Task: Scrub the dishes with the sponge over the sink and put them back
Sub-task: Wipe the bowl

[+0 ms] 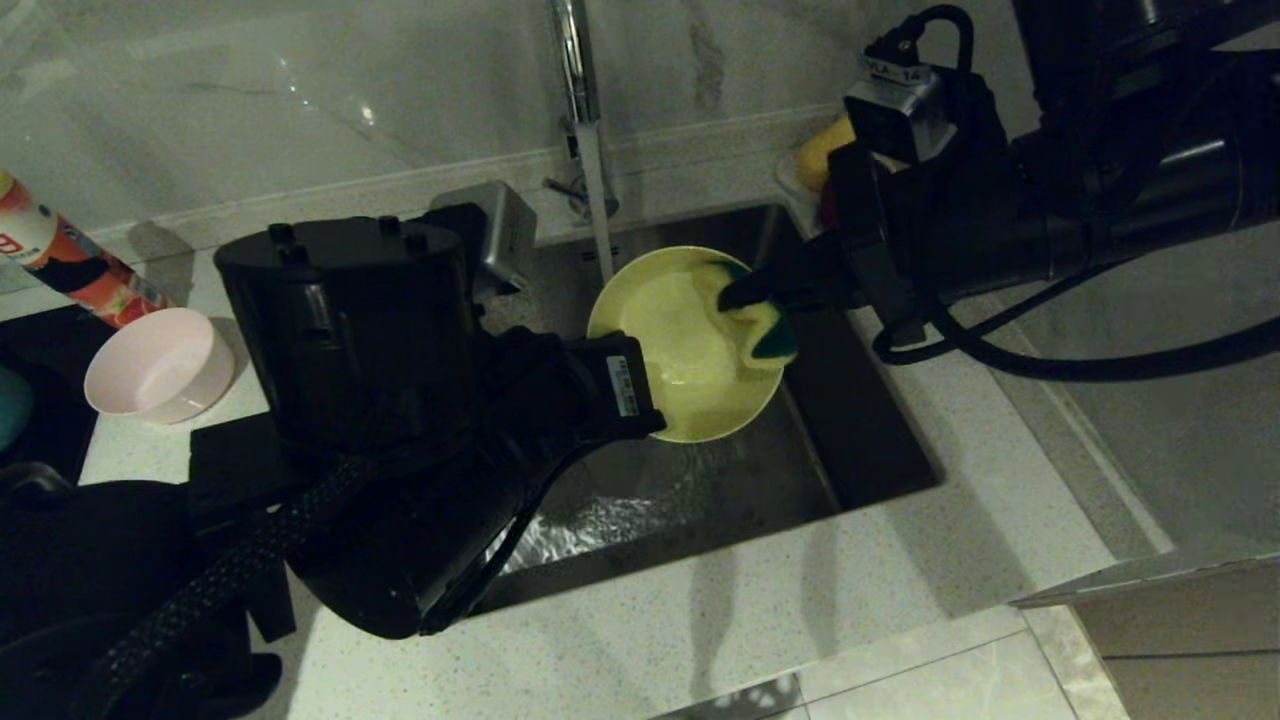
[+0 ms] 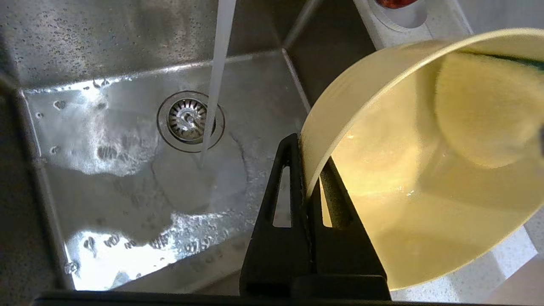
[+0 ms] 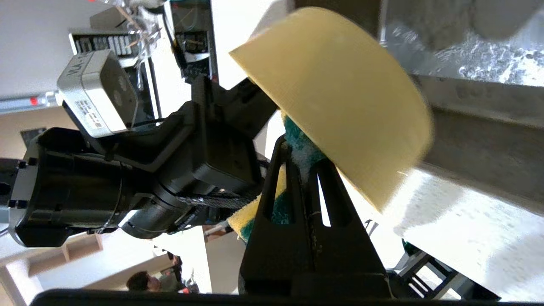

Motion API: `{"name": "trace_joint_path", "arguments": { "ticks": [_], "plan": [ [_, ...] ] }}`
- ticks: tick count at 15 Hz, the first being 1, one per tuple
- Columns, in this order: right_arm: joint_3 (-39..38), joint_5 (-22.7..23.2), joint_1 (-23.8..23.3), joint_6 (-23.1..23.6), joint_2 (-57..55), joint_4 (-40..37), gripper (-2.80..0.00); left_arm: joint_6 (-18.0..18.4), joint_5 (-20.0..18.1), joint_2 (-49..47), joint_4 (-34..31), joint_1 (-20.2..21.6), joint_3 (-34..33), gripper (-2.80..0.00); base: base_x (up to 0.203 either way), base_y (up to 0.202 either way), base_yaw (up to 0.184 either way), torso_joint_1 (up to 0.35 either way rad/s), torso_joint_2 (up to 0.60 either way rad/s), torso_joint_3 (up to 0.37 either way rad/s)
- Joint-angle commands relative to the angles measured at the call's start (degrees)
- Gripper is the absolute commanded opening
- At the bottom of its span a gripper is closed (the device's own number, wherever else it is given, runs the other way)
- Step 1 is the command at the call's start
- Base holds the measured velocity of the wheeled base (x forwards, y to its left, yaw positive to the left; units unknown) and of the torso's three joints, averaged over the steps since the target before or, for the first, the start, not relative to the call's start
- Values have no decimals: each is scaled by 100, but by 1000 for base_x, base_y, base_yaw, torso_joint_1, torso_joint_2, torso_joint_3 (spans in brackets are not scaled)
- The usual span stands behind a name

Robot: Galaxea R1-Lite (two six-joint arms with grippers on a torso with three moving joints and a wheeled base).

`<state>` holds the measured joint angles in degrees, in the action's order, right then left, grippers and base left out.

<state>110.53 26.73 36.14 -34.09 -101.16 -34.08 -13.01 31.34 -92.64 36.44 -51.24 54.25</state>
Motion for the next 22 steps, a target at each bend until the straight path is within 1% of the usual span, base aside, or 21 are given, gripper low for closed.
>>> {"name": "trace_joint_path", "arguments": {
  "ticks": [1, 5, 7, 9, 12, 17, 22],
  "plan": [
    [4, 21, 171, -21, -142, -35, -280, -24, 22, 9, 21, 0, -2, -280, 0, 0, 0, 0, 0, 0],
    [-8, 16, 229, -37, -164, -66, -280, -44, 22, 9, 27, 8, -20, -280, 0, 0, 0, 0, 0, 0],
    [-63, 16, 97, -37, -53, -92, -280, -47, 30, 51, 30, 8, -20, -280, 0, 0, 0, 0, 0, 0],
    [-158, 8, -214, -29, 49, -104, -280, -44, 31, 105, 21, 8, -20, -280, 0, 0, 0, 0, 0, 0],
    [-279, 7, -292, -10, 254, -300, -280, -26, 39, 167, 12, 19, -11, -280, 0, 0, 0, 0, 0, 0],
    [-498, 7, -47, -13, 87, -287, -280, -44, -3, 158, 25, 105, 42, -280, 0, 0, 0, 0, 0, 0],
    [-301, -1, 302, -28, -233, -256, -280, -53, 2, 176, 30, 113, 51, -280, 0, 0, 0, 0, 0, 0]
  ]
}}
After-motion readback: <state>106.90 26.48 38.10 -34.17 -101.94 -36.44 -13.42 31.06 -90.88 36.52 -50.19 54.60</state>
